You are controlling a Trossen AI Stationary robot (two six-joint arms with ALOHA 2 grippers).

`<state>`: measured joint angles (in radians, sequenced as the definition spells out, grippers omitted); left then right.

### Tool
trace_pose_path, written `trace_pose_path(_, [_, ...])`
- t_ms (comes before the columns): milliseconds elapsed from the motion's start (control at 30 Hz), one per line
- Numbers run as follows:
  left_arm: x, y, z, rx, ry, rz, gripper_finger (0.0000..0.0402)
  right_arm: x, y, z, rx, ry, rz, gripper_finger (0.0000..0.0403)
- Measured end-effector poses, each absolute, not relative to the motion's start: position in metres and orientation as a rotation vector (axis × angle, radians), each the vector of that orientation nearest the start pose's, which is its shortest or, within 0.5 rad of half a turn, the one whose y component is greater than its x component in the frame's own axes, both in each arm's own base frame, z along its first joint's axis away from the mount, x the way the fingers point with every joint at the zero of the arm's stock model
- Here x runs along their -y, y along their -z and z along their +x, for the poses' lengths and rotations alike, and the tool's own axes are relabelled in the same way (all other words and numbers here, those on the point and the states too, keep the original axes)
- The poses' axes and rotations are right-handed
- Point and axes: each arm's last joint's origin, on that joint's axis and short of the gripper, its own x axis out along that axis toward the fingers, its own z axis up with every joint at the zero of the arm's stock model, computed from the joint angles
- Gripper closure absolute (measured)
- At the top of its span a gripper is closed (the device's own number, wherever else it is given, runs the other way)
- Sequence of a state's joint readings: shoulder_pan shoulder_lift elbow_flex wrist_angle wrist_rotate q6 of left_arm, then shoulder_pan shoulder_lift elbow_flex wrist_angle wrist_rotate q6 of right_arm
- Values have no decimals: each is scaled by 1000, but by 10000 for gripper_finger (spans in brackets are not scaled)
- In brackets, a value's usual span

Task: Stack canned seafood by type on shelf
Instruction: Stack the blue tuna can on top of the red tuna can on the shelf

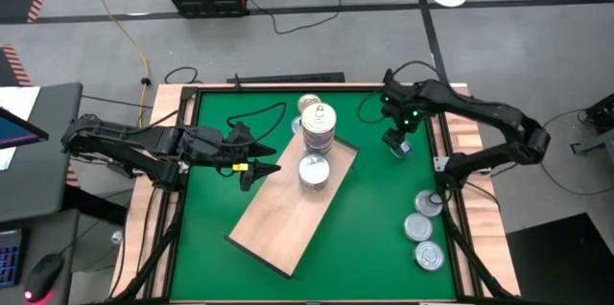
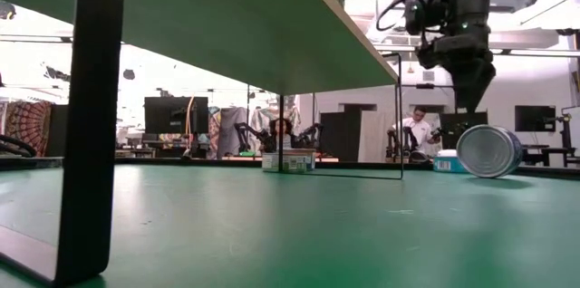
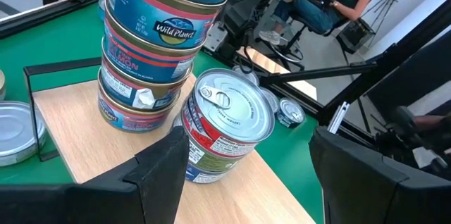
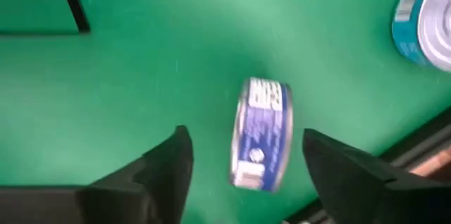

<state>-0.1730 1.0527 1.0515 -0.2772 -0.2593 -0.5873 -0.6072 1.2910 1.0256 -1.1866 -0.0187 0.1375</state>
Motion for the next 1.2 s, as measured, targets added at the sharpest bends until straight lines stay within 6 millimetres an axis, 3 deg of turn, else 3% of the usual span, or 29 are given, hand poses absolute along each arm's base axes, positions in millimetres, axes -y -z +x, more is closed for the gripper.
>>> trace_pose_path(233, [32,-367,224,-240,-142,-533,120,117,-241,181,-1427,709,512,77])
trace_pose_path(633, [33,-367,225,-250,-114,-560,120,105,-196,167,-1554,714,556,124])
trace_pose_path(900, [33,-367,225,-250,-114,-561,120,90,-197,177,-1536,666,453,240])
trace_pose_path(1067, [33,-367,225,-250,-114,-562,120,75,-202,185,-1545,622,412,240])
trace_pose_path(1200, [33,-366,225,-250,-119,-586,120,55,-231,192,-1510,565,356,240])
